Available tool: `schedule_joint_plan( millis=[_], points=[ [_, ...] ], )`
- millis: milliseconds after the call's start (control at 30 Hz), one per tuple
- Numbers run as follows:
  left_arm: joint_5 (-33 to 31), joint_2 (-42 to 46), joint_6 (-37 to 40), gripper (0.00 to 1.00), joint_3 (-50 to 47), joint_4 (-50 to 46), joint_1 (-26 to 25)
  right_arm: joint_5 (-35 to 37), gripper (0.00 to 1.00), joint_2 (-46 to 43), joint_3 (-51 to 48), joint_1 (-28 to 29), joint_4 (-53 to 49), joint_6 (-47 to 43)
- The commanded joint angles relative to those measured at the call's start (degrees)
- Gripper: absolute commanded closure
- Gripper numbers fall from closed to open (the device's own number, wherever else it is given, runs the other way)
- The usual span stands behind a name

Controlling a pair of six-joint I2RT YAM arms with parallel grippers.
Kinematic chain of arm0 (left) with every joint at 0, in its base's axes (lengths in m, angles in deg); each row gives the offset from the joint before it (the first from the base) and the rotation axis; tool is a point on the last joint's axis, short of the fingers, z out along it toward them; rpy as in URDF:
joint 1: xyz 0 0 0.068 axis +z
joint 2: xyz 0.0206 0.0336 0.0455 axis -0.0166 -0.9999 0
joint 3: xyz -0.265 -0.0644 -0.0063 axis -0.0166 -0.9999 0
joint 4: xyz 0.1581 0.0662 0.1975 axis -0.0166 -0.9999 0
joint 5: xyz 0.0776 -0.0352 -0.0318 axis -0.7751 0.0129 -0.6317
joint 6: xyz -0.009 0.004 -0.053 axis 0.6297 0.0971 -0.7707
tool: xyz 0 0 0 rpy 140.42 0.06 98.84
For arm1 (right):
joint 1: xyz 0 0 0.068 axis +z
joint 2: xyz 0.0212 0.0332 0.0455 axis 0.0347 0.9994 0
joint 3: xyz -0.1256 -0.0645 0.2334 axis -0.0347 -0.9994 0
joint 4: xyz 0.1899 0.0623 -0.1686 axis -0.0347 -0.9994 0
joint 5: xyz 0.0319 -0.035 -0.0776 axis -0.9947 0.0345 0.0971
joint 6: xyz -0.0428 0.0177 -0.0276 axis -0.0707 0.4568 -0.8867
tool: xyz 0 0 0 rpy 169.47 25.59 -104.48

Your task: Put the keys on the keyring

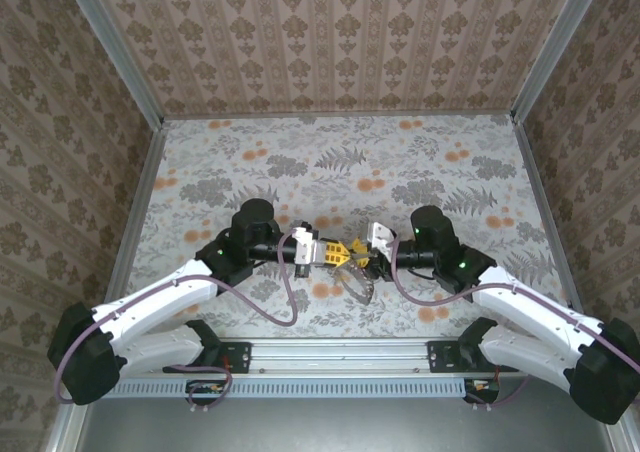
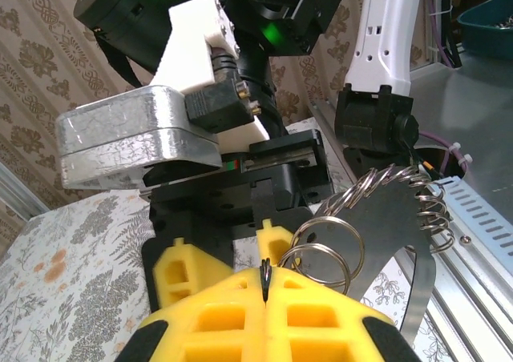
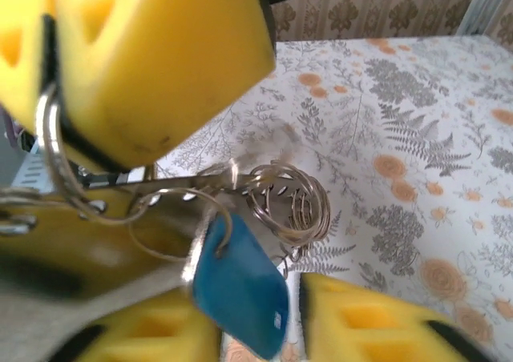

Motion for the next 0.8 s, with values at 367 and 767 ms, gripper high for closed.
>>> schedule_joint_plan(
  millis=[367,767],
  points=[
    [-3.1,5.1,0.6,1.0,-0.6,-6.4,1.2,4.5,1.0,-8.2,3.7,0.1,-14.1,-8.3],
    [-5.5,2.7,0.0,1.0,0.8,-10.4,0.6,4.2,1.0,-5.4,13.6,0.2,-25.4,-13.6]
  ],
)
